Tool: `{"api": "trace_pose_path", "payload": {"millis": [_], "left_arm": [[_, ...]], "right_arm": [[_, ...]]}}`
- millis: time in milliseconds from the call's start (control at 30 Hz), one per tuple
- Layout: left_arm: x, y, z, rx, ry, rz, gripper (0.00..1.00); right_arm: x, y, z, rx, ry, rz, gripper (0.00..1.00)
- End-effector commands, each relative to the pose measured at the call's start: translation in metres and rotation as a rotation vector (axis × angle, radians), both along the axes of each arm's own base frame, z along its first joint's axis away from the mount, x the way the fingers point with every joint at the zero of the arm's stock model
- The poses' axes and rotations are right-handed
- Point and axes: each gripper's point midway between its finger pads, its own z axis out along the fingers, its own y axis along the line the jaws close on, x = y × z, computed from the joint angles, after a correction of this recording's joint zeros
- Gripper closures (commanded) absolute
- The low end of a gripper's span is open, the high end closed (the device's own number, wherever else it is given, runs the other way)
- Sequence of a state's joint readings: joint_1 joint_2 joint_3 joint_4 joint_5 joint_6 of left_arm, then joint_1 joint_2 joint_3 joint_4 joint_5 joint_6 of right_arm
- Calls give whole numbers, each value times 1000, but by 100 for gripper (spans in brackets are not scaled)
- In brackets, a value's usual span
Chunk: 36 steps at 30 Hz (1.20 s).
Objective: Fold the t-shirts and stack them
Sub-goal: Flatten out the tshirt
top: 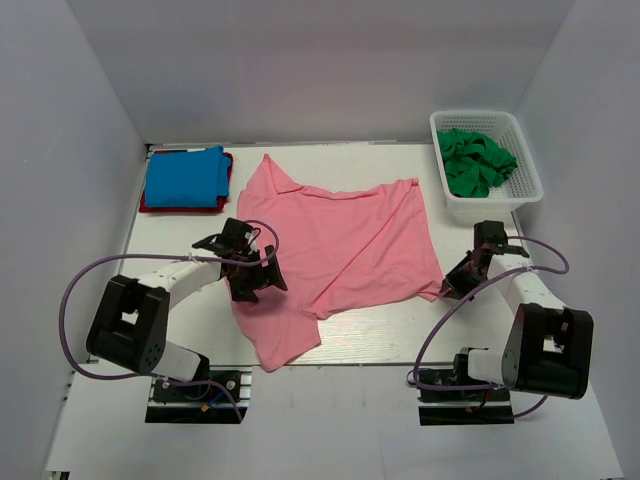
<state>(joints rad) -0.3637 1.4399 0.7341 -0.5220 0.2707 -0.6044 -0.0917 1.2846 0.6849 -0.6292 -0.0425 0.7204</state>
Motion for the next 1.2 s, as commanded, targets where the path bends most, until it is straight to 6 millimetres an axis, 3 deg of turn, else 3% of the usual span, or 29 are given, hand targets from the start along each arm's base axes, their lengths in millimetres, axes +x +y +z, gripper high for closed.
{"api": "trace_pose_path", "payload": {"millis": [0,100,367,667,933,1100,1167], "left_arm": [[-10,5,-14,22,33,4,1],[-14,6,-17,26,43,3,1],[-12,2,-21,5,49,-14,1],[-6,2,-20,21,36,-38,1],[-5,3,-21,29,33,-35,1],[-3,3,-21,26,25,-35,1],[-2,4,-21,35,21,-31,1]], "right_arm": [[-3,-8,11,-45,7,16,77],[-8,-10,13,-39,13,-16,61],[13,-8,16,46,-19,-161,50],[26,-16,20,87,-36,-214,48],[20,-1,2,183,-4,-214,47],[25,-5,-5,170,-3,-235,47],[20,-6,-10,159,14,-237,52]]}}
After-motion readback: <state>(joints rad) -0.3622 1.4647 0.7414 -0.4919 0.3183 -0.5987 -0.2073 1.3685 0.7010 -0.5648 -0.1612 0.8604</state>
